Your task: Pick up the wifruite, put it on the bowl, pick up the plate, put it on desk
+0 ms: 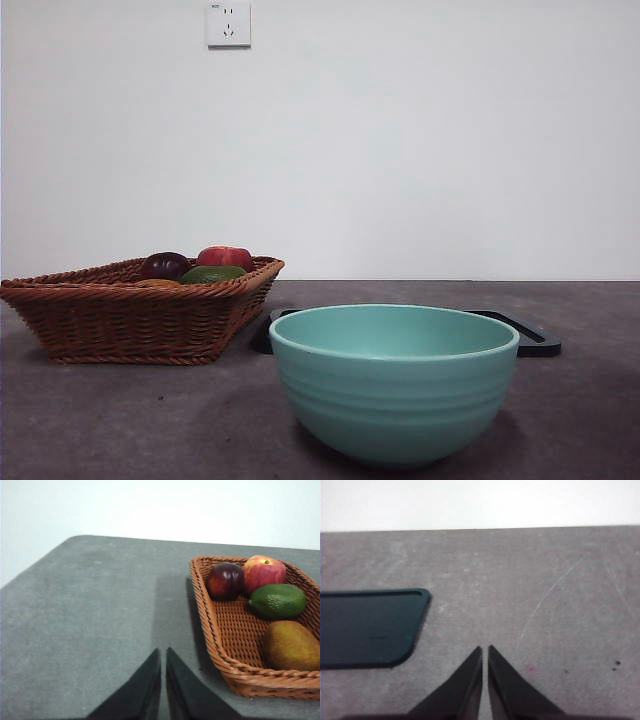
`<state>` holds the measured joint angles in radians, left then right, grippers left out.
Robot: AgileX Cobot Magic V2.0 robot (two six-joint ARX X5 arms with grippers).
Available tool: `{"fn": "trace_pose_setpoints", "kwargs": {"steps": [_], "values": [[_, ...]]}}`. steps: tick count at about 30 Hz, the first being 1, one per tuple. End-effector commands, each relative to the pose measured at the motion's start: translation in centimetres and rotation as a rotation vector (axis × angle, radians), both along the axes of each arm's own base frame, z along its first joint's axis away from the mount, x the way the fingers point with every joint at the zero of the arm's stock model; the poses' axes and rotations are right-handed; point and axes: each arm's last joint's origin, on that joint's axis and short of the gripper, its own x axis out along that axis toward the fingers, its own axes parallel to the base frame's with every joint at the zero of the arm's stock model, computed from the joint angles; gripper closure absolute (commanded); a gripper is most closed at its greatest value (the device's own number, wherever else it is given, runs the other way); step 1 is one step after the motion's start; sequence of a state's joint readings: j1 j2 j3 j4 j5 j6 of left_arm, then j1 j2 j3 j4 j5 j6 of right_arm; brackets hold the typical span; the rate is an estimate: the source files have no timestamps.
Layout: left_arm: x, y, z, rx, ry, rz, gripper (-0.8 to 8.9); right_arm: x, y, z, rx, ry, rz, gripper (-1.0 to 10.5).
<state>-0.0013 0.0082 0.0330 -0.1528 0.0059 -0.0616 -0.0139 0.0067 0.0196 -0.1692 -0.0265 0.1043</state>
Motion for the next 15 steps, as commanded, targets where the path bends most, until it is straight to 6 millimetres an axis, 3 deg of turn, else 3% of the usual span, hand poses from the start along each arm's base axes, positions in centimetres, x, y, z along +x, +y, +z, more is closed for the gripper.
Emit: {"fn": "trace_pose_setpoints", "kwargs": {"steps": [1,8,15], "values": [[-0.1,0.0,1.0,-0.038,-0.030,-0.007,7.98,-0.2,0.0,1.3,0.099,-0.041,-0.013,9.4],[-0.4,-0.1,4.9,-0.126,-0.093,-0.008,7.98,-1.0,0.0,4.8,0.222,-0.086,-0.036,9.4],[0.1,-0.4,10.2,-0.130,-0.107,-0.074,7.98,-1.4,0.3,9.0,0.274,-0.022,0.041,9.4]]}}
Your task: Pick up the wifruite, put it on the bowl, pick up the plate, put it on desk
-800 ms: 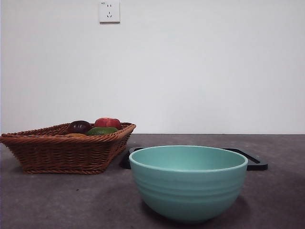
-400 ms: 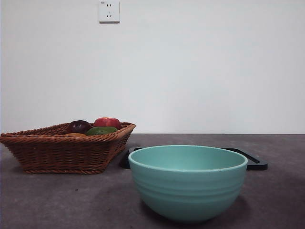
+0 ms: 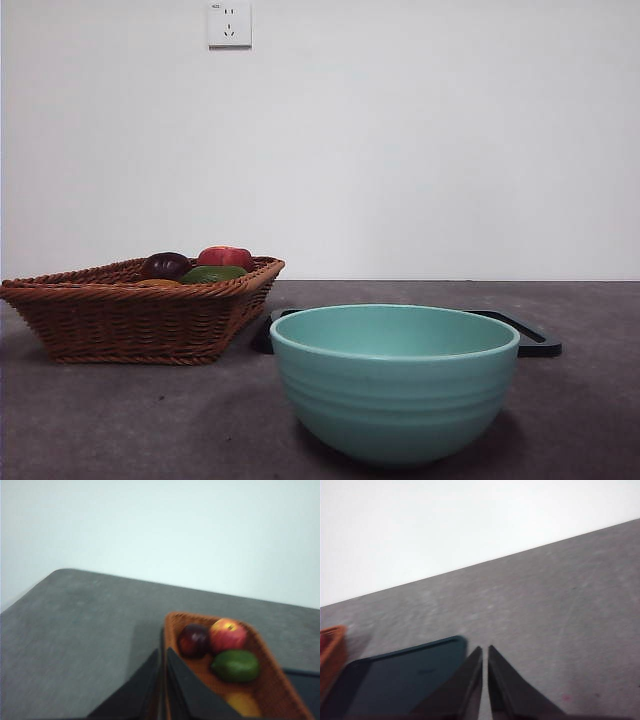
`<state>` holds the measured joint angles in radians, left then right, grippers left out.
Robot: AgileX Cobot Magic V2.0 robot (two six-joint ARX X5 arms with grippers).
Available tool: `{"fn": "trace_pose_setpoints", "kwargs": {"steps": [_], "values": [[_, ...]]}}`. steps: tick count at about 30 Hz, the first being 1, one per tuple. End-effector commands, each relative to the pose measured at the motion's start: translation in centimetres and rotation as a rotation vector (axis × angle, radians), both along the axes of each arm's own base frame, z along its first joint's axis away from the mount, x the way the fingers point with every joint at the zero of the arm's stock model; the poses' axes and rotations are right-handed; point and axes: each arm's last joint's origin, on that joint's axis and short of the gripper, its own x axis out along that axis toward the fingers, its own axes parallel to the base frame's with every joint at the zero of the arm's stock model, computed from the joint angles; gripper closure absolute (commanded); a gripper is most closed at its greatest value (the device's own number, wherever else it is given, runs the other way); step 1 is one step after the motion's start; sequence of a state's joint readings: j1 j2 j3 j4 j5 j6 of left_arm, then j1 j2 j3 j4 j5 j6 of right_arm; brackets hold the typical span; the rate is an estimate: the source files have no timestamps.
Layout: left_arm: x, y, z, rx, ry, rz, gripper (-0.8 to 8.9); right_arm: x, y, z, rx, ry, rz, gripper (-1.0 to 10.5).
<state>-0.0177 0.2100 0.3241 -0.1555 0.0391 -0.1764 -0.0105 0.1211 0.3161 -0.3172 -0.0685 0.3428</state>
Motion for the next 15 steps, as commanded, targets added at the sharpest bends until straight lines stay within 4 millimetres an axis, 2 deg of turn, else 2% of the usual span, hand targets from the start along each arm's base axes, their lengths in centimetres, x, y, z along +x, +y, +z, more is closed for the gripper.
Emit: {"fn": "trace_pose_setpoints", "kwargs": {"steps": [1,10,15], "values": [[0.3,-0.2,2.7,-0.013,-0.020,-0.052,7.98,-0.1,0.2,2.0,0.036,0.012,0.050,9.4],[1.3,-1.0,10.5,-0.020,0.007,-0.222,7.98,0.2,0.8,7.5,0.036,0.129,0.179,9.4],[1.8,-1.4,13.5,-0.036,0.077,-0.348,7.98,0.8,1.2,10.5,-0.013,0.169,0.312,9.4]]}}
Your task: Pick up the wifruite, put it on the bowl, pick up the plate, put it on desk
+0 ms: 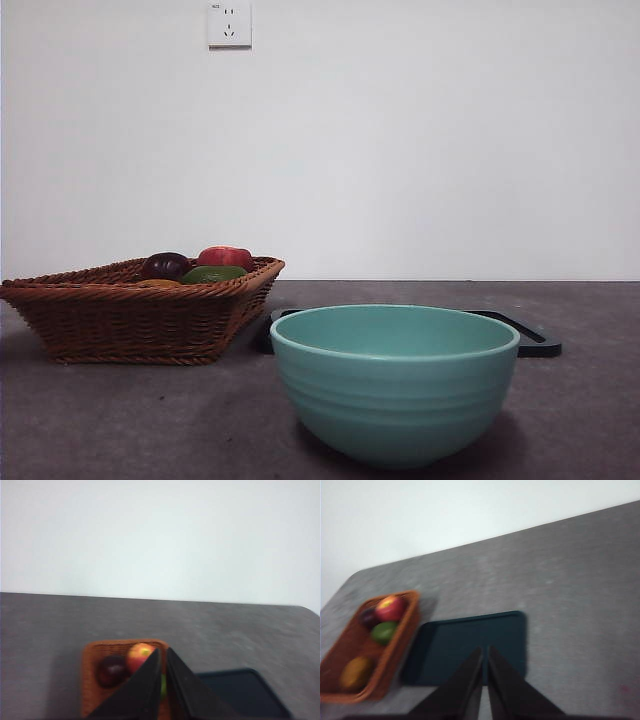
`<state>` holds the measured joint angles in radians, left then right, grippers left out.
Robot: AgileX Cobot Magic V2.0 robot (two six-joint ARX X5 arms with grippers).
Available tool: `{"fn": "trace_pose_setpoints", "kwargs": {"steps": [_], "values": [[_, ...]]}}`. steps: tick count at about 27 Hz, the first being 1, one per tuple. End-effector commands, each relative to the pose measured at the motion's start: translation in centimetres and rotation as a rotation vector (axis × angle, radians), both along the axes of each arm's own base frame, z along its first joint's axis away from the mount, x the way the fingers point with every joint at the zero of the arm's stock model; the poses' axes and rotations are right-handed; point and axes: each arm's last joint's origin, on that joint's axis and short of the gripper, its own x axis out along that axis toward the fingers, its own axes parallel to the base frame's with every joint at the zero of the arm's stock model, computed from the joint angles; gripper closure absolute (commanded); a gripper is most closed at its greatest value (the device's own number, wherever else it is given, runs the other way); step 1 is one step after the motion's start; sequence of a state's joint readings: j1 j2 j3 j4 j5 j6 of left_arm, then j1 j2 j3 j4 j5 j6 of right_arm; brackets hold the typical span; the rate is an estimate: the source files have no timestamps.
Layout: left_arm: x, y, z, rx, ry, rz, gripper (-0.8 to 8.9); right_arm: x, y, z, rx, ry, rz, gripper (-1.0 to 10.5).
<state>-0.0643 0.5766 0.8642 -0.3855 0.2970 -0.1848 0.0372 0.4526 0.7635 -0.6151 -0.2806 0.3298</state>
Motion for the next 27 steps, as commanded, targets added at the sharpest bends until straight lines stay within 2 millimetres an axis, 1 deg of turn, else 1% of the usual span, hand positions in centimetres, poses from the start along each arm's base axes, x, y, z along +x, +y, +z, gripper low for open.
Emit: {"fn": "trace_pose_setpoints", "kwargs": {"steps": [1,6,9,11,15,18,21,24,25,26,27], "values": [[0.4,-0.3,1.7,-0.013,0.041,-0.072,7.98,0.4,0.2,1.8,-0.040,-0.010,0.082,9.4],[1.6,-0.8,3.5,-0.036,0.153,-0.235,7.98,1.4,0.7,3.9,-0.067,0.014,0.231,9.4],[2.5,-1.1,4.1,-0.030,0.214,-0.316,7.98,2.1,0.9,4.7,-0.104,0.011,0.315,9.4],[3.1,-1.3,4.1,-0.007,0.247,-0.341,7.98,2.4,1.0,5.1,-0.124,0.011,0.361,9.4],[4.5,-2.0,3.0,0.013,0.352,-0.380,7.94,3.5,1.4,5.4,-0.157,0.032,0.425,9.4],[5.3,-2.3,2.1,0.044,0.426,-0.408,7.93,4.2,1.7,5.2,-0.169,0.054,0.455,9.4],[5.5,-2.7,1.4,0.063,0.480,-0.433,7.84,4.6,2.0,5.0,-0.168,0.073,0.472,9.4],[5.5,-2.9,1.1,0.091,0.499,-0.456,7.84,4.5,2.0,5.0,-0.168,0.074,0.474,9.4],[5.5,-2.9,1.0,0.104,0.499,-0.464,7.68,4.5,2.0,5.0,-0.169,0.072,0.473,9.4],[5.5,-2.9,0.9,0.119,0.495,-0.471,6.93,4.5,2.0,5.0,-0.169,0.073,0.473,9.4],[5.5,-2.9,0.9,0.127,0.492,-0.474,5.97,4.5,2.0,5.0,-0.168,0.074,0.474,9.1]]}}
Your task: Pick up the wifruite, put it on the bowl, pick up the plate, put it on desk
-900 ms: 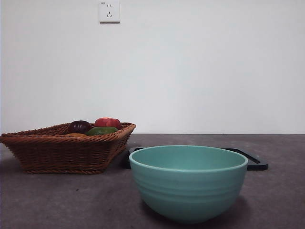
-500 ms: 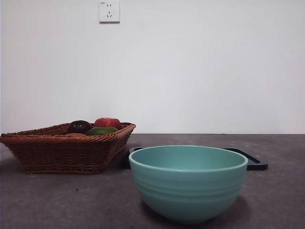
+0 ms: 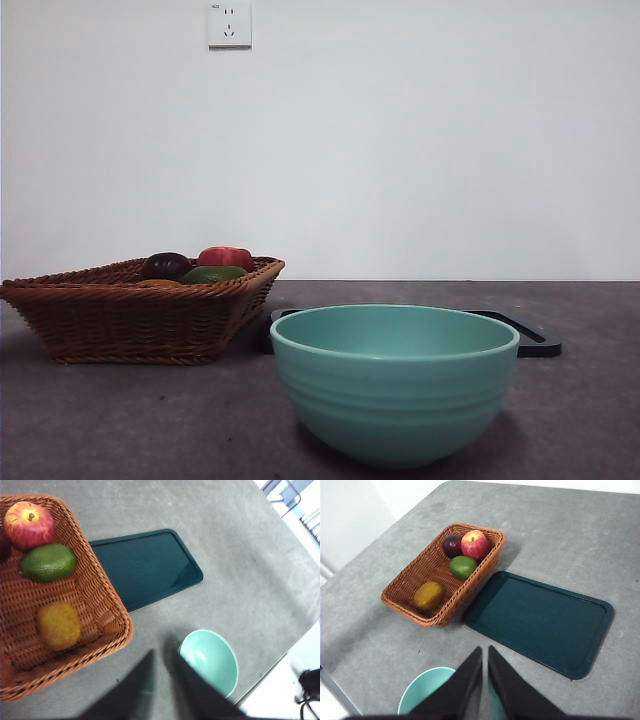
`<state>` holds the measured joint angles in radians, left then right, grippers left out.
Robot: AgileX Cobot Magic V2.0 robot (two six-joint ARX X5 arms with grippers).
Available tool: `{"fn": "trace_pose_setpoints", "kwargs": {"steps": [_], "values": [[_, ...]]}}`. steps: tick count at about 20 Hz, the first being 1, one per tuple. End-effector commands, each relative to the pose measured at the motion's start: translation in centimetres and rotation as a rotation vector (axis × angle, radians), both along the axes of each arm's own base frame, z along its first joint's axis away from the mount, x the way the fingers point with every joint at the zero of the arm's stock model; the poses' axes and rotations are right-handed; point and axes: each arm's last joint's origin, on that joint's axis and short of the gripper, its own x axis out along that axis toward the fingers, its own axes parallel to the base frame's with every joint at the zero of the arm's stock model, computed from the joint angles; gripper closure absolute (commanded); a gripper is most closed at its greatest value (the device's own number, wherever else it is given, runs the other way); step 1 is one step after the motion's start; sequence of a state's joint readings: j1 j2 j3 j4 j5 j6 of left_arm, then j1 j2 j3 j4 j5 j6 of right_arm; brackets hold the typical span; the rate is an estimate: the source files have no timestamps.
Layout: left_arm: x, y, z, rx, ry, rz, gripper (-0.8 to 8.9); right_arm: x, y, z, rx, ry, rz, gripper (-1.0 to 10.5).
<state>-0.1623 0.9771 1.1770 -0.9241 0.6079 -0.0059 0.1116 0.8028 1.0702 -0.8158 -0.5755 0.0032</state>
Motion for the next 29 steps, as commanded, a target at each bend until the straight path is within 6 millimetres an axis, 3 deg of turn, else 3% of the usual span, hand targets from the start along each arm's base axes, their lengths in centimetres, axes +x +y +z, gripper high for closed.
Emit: {"fn": "trace_pose_setpoints", "kwargs": {"steps": [1,2,3,5,12,16,24,29], "values": [[0.1,-0.1,0.5,0.022,-0.050,-0.036,4.65,0.0,0.1,0.4,-0.005,-0.018,0.011,8.0],[0.1,-0.1,0.5,0.022,-0.050,-0.036,3.27,0.0,0.1,0.4,-0.006,-0.017,0.008,6.5],[0.1,-0.1,0.5,0.022,-0.051,-0.036,2.47,0.0,0.1,0.4,-0.003,-0.012,0.007,4.8],[0.1,-0.1,0.5,0.019,-0.047,-0.033,2.39,0.0,0.1,0.4,-0.002,-0.011,0.005,3.5],[0.4,-0.1,0.3,0.009,-0.010,-0.008,2.53,-0.4,0.0,0.2,-0.004,0.018,0.006,3.5],[1.8,-0.6,-0.3,0.105,0.027,0.074,2.52,-1.5,-0.1,0.0,-0.008,0.055,0.006,3.5],[7.5,-4.7,-1.3,0.352,0.157,0.133,2.53,-4.4,-0.5,0.7,0.025,-0.003,-0.011,3.5],[11.6,-7.4,-4.7,0.456,0.295,0.160,2.55,-5.8,-0.6,1.0,0.050,-0.021,-0.023,3.5]]}}
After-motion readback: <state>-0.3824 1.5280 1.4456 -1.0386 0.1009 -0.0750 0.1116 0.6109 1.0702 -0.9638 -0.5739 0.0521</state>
